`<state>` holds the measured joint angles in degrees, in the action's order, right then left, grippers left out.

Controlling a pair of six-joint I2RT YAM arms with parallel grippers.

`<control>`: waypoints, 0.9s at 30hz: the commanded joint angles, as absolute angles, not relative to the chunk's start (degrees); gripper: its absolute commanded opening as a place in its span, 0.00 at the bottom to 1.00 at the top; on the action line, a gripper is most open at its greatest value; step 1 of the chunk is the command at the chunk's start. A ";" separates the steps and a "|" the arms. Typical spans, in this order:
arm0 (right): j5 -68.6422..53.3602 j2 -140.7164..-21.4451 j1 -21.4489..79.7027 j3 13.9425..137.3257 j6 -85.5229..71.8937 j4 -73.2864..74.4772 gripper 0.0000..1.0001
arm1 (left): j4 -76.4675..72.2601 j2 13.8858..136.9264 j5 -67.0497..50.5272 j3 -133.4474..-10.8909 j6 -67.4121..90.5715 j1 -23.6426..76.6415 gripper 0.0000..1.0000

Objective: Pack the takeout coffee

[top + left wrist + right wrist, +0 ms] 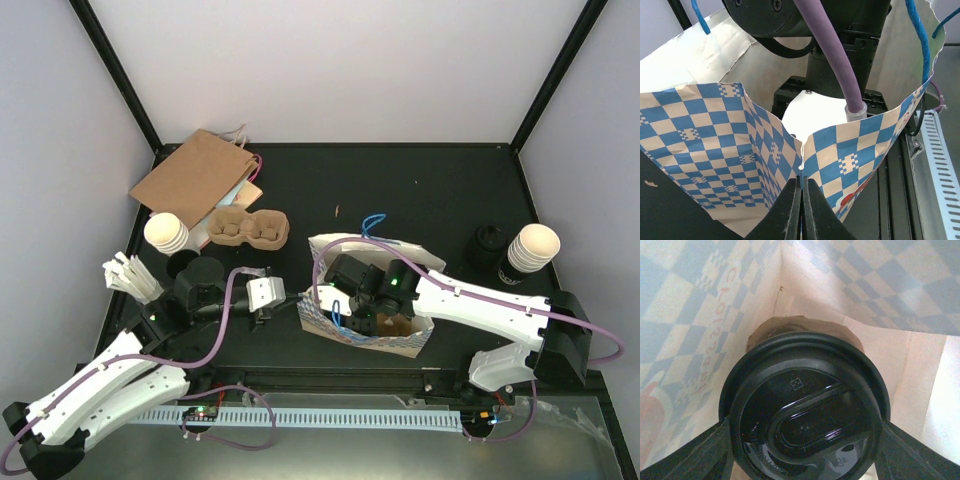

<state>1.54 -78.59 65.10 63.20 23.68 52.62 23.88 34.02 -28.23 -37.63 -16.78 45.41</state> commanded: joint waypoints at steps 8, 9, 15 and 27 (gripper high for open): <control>9.71 -78.73 66.09 64.19 22.84 53.62 0.57 | 24.85 32.66 -26.76 -39.66 -15.43 45.57 0.02; 10.28 -78.60 66.41 64.08 22.73 53.70 0.57 | 24.74 32.59 -26.76 -39.84 -14.94 45.61 0.02; 13.47 -78.73 67.83 62.33 21.62 53.28 0.57 | 24.65 33.17 -26.79 -41.06 -12.13 45.65 0.02; 18.91 -76.55 68.53 62.21 21.22 51.66 0.57 | 25.26 33.67 -27.49 -41.66 -11.33 45.57 0.02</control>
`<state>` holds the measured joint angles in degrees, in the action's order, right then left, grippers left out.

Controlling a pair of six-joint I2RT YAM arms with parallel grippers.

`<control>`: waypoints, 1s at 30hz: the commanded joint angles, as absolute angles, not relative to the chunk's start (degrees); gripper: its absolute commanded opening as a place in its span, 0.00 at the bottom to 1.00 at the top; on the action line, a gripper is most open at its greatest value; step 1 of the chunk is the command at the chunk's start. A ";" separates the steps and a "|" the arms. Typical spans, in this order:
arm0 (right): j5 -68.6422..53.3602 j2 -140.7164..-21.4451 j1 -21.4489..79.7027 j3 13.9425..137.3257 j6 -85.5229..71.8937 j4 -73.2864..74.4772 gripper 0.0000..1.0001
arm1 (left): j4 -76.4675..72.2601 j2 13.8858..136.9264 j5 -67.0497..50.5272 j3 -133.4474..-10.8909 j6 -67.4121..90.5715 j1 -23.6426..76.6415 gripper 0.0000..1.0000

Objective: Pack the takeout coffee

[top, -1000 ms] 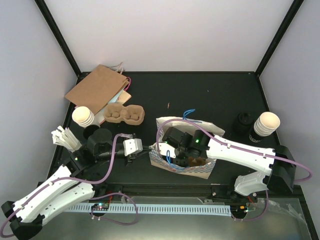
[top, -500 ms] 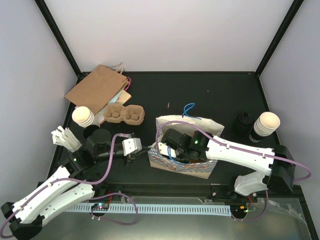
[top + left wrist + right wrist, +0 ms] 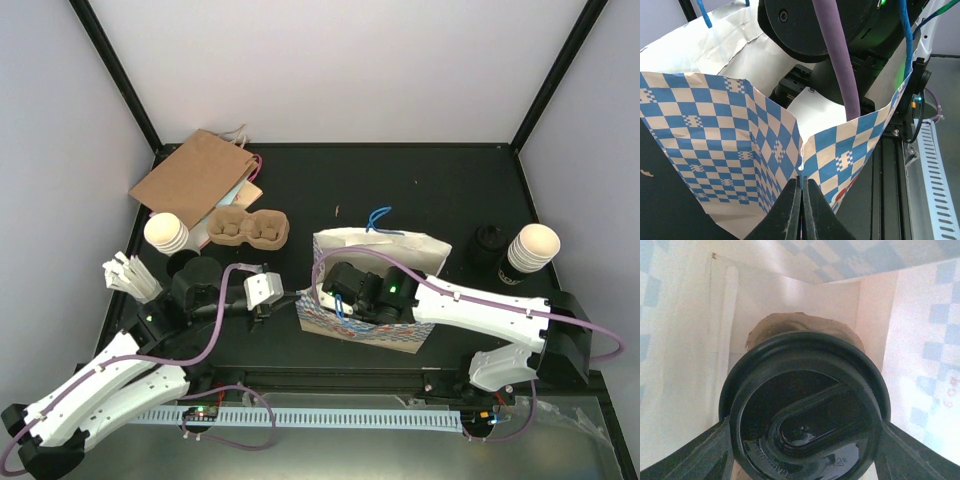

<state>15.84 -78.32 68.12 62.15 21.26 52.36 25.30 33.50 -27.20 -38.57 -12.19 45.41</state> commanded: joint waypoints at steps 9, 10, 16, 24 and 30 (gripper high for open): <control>17.09 -74.66 68.52 62.68 21.69 51.30 0.57 | 25.74 34.19 -28.01 -41.90 -11.69 45.62 0.02; 17.01 -74.55 68.55 62.56 21.71 51.36 0.57 | 25.75 34.23 -28.03 -41.92 -11.77 45.62 0.02; 16.34 -77.16 68.54 60.83 20.64 51.47 0.57 | 25.66 34.70 -28.78 -41.82 -11.78 45.59 0.02; 15.24 -80.14 69.93 57.80 18.51 50.07 0.57 | 25.79 34.55 -29.25 -41.75 -11.78 45.62 0.02; 14.49 -82.76 70.67 55.18 16.61 49.22 0.57 | 25.84 34.46 -29.48 -41.88 -11.43 45.57 0.02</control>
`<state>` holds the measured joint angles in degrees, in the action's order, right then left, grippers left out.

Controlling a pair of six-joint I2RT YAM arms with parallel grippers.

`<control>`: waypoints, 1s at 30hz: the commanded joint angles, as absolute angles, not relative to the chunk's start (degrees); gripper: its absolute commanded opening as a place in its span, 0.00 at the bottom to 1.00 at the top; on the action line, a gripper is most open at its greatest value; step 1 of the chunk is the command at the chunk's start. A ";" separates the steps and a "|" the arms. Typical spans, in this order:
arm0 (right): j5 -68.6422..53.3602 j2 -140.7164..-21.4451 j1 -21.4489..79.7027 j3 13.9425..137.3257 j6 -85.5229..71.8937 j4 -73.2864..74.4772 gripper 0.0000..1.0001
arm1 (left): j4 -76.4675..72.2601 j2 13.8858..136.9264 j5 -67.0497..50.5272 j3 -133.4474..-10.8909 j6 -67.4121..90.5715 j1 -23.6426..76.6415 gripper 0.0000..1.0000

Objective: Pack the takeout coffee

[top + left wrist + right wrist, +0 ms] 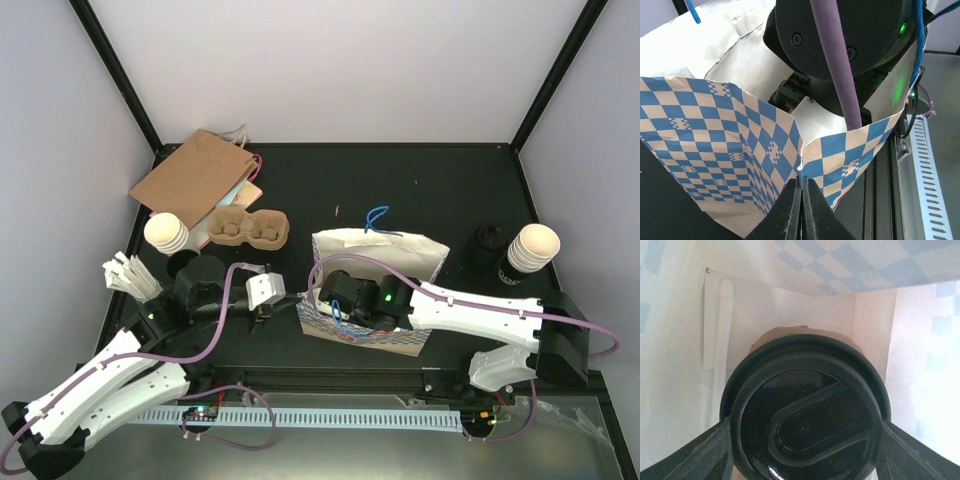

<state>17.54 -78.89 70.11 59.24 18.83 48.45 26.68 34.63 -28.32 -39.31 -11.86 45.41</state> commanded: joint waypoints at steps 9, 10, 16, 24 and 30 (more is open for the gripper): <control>14.58 -85.64 70.85 54.09 16.26 49.72 0.57 | 26.78 33.92 -29.28 -43.00 -11.60 45.59 0.02; 14.93 -85.19 70.90 54.13 16.26 49.79 0.58 | 26.99 33.73 -29.03 -43.18 -11.60 45.63 0.01; 12.61 -80.49 69.41 50.51 18.42 48.07 0.58 | 28.39 31.78 -26.68 -43.51 -12.27 45.58 0.02; 8.62 -78.29 65.12 49.51 20.20 47.72 0.58 | 30.76 30.46 -26.72 -43.26 -12.98 45.60 0.02; 3.06 -80.46 64.64 50.32 22.26 50.14 0.58 | 31.70 29.95 -27.73 -43.15 -13.93 45.62 0.01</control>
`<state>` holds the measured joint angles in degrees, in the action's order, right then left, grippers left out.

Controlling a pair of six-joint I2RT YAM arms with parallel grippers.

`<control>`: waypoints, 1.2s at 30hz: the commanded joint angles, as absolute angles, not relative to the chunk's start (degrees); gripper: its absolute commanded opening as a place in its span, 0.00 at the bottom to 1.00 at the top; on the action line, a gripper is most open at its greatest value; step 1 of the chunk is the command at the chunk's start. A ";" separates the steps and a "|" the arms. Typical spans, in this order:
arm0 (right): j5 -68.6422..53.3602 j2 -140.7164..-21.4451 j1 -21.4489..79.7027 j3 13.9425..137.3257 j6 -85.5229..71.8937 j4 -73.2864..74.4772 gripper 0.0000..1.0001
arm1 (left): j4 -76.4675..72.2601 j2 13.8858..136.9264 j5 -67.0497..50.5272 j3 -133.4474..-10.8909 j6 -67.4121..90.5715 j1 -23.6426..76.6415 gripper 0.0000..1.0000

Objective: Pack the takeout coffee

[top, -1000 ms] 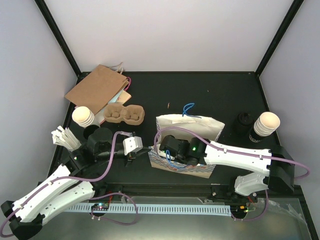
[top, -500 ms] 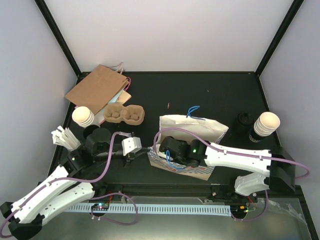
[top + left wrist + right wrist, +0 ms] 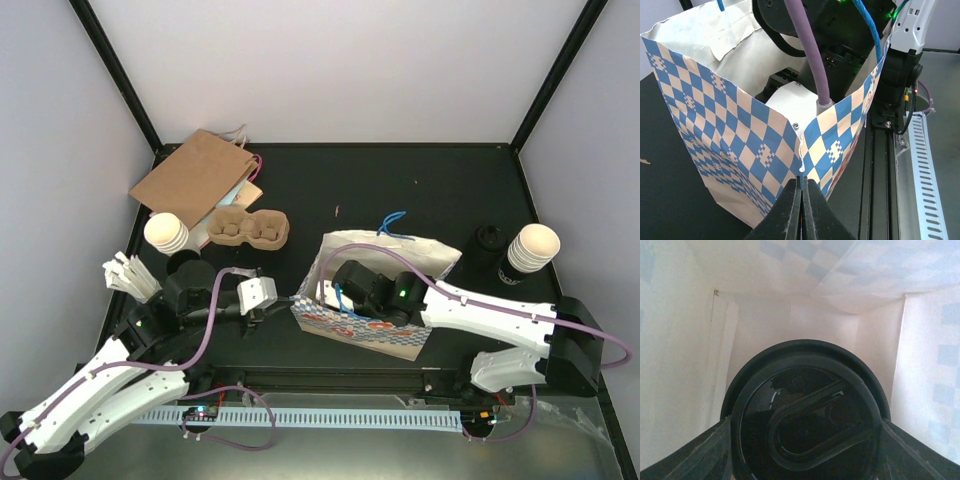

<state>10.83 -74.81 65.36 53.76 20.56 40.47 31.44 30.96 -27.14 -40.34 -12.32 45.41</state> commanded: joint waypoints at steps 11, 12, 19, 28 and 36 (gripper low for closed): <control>-2.20 -86.62 62.93 54.89 23.73 52.18 0.59 | 32.49 29.52 -28.01 -42.37 -15.10 45.58 0.02; -1.67 -86.92 62.93 55.11 23.55 52.48 0.59 | 32.52 29.62 -27.86 -42.36 -15.19 45.53 0.02; 2.16 -84.12 62.89 53.37 23.54 53.26 0.61 | 32.22 30.00 -27.48 -42.40 -15.04 45.54 0.01; 2.77 -81.32 62.92 51.67 25.70 51.25 0.63 | 31.46 31.12 -27.58 -42.48 -15.21 45.61 0.02; 4.00 -84.93 62.94 53.68 24.46 51.89 0.61 | 31.24 31.40 -27.60 -42.97 -14.49 45.63 0.02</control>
